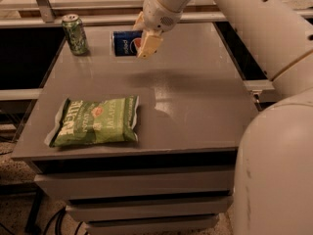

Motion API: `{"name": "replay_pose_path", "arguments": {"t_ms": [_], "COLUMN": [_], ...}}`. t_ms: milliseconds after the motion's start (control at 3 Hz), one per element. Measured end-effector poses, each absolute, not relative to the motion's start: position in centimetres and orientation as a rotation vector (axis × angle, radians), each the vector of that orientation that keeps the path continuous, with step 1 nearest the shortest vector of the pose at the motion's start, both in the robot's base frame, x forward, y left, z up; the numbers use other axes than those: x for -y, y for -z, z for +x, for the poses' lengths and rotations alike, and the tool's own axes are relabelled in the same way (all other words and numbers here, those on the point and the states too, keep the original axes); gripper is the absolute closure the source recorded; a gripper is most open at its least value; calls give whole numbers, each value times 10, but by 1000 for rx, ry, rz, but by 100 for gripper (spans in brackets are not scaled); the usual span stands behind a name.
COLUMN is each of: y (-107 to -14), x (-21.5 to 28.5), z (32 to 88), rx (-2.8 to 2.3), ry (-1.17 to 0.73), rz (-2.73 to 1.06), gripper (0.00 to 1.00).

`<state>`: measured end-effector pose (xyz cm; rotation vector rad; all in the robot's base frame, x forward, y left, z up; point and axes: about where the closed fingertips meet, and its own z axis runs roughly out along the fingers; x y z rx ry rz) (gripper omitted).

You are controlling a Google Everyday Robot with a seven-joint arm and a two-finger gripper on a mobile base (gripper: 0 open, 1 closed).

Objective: Move pepsi can near green jalapeno chip bag

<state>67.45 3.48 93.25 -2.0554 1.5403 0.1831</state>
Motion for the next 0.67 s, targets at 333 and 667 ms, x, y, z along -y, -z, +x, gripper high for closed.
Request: {"name": "replay_pose_path", "arguments": {"t_ms": [333,667], "y": [-939,-939], "x": [-49,-49], "z": [647,647], "rx": [-1476,-1476], "ry": [-233,-234], "rz": [-2110,-2110], "gripper": [100,100]}}
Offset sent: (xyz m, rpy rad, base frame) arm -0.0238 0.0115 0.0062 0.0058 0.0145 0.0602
